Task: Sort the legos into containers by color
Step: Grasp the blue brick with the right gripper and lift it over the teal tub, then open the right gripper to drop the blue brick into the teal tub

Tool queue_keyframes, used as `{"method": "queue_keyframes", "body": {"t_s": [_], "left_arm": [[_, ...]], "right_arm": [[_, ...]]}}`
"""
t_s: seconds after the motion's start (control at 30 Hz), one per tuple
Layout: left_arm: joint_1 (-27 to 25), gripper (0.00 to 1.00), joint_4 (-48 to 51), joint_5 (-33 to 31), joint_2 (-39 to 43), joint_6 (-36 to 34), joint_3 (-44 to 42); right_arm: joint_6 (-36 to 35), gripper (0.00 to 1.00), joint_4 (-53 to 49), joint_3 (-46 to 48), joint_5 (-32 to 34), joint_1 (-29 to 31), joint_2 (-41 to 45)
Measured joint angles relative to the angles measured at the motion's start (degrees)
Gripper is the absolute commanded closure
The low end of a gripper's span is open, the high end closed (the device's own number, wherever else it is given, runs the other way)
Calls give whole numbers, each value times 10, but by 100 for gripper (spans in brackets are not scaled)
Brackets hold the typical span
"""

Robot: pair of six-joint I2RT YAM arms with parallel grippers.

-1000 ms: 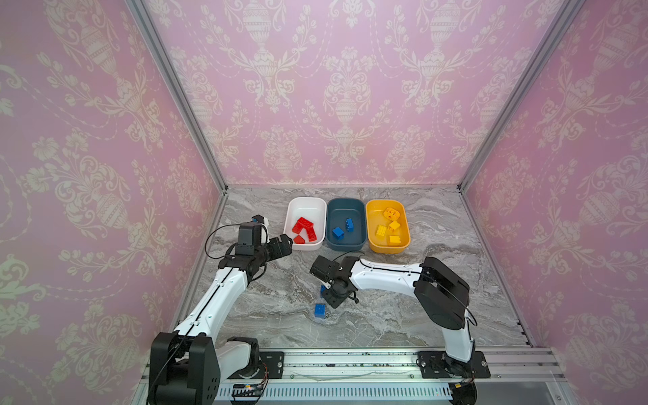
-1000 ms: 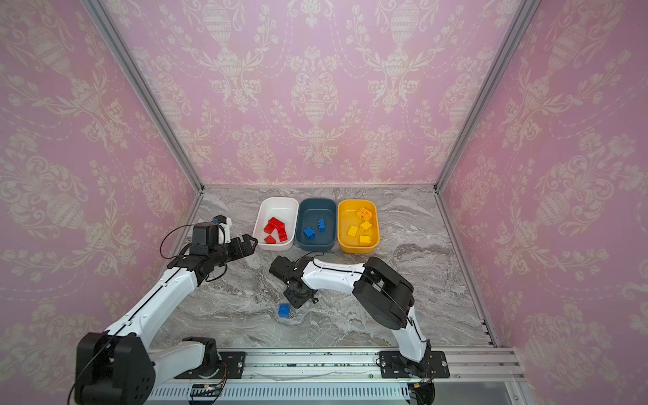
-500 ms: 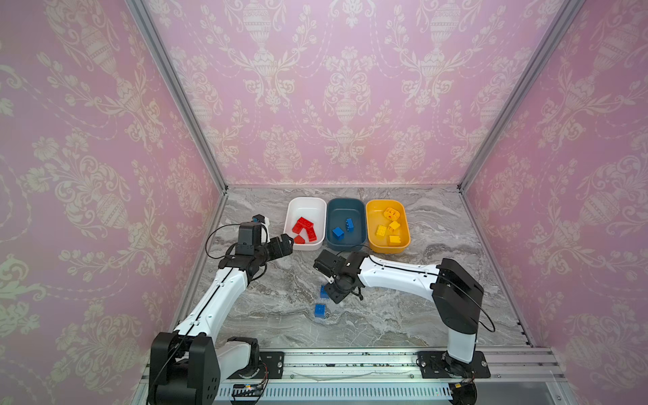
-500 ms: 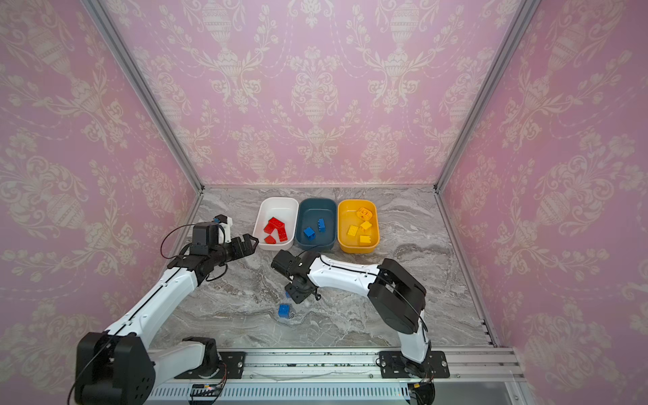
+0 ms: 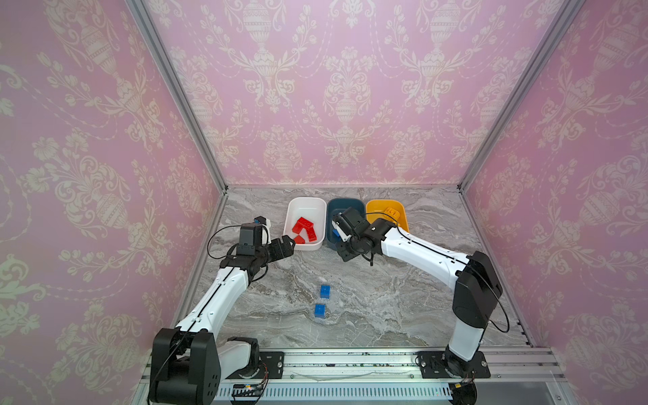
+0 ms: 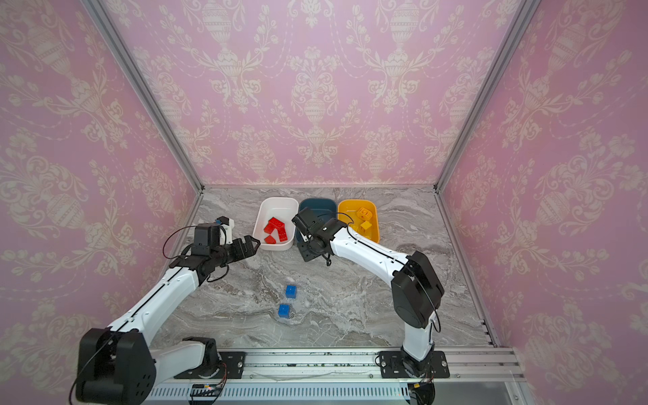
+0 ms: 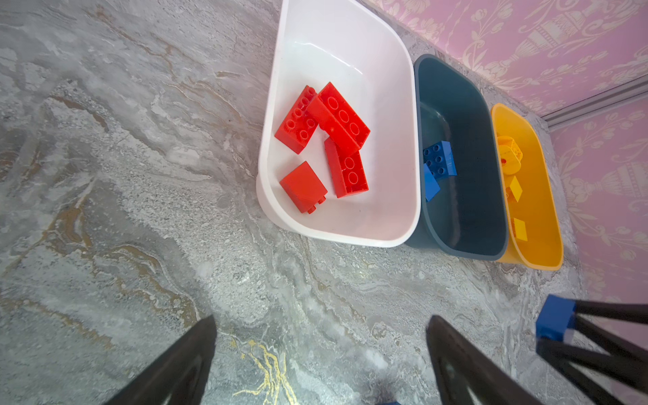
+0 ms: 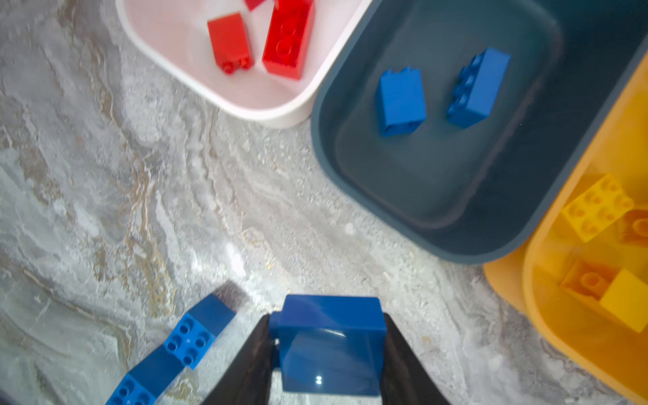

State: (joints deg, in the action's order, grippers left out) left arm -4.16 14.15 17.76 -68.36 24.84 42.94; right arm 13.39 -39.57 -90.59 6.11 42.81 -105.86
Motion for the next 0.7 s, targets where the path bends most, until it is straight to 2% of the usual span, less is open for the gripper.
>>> {"method": "queue_keyframes", "body": {"t_s": [0.33,0.63,0.7], "left_arm": [[0,4,-9,6,-7,2,-20],[0,4,-9,12,-8,2,-20],[0,4,-9,13,-8,2,-20]], "right_arm": [[-3,66,38,-106,3,-82,-115],[1,65,31,-138,4,-98,-170],[2,60,29,-138,4,-98,-173]]}}
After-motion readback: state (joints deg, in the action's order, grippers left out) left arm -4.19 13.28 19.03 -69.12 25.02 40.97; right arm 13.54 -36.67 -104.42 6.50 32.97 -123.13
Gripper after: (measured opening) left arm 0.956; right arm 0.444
